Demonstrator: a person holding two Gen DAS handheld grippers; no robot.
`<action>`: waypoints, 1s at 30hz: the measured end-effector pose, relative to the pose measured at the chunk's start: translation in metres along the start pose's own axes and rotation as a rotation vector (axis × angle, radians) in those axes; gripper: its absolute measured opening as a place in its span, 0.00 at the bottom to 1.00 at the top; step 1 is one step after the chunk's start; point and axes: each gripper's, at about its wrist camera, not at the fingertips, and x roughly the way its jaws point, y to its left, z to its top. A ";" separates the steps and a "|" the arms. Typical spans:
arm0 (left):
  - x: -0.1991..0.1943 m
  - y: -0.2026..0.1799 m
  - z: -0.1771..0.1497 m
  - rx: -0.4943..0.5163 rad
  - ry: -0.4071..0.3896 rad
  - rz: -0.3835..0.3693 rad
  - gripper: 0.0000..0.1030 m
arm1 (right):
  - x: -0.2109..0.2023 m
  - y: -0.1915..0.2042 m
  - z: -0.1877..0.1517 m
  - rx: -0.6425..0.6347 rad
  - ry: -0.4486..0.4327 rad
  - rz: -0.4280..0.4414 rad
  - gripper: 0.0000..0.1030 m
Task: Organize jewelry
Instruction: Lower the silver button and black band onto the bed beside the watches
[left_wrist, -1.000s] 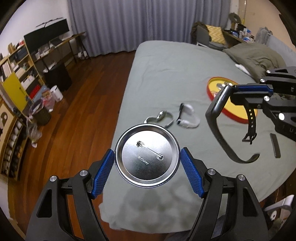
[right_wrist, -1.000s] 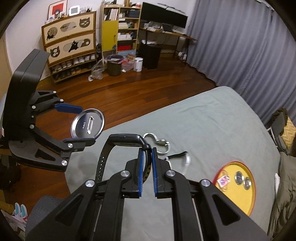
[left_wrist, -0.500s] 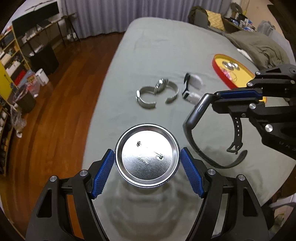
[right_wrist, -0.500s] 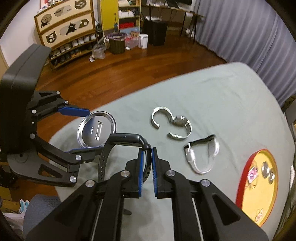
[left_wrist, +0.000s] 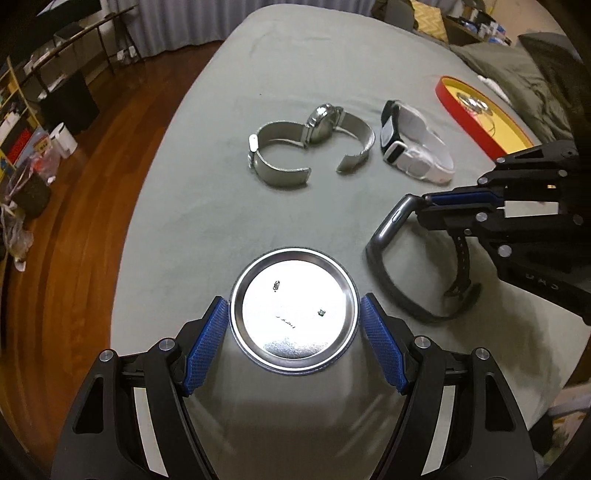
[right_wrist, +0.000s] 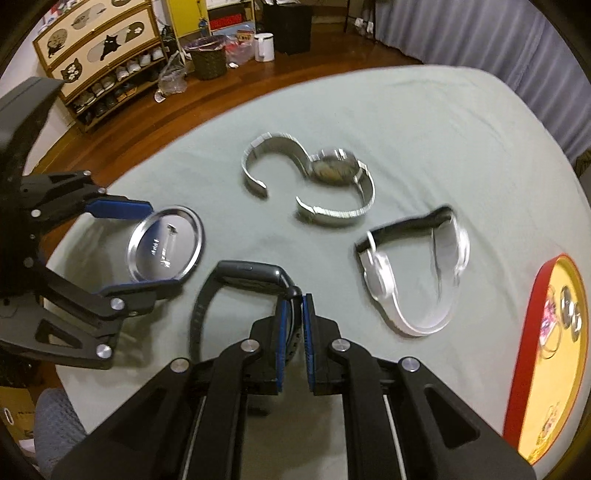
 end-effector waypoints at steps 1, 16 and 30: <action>0.002 0.002 0.000 0.000 0.000 -0.002 0.70 | 0.004 -0.002 -0.002 0.006 0.004 0.002 0.09; 0.012 -0.004 0.001 0.040 0.015 0.038 0.70 | 0.014 -0.008 -0.014 0.057 -0.005 0.043 0.09; 0.002 -0.013 -0.003 0.032 -0.024 0.051 0.78 | 0.004 -0.002 -0.012 0.039 -0.011 0.033 0.52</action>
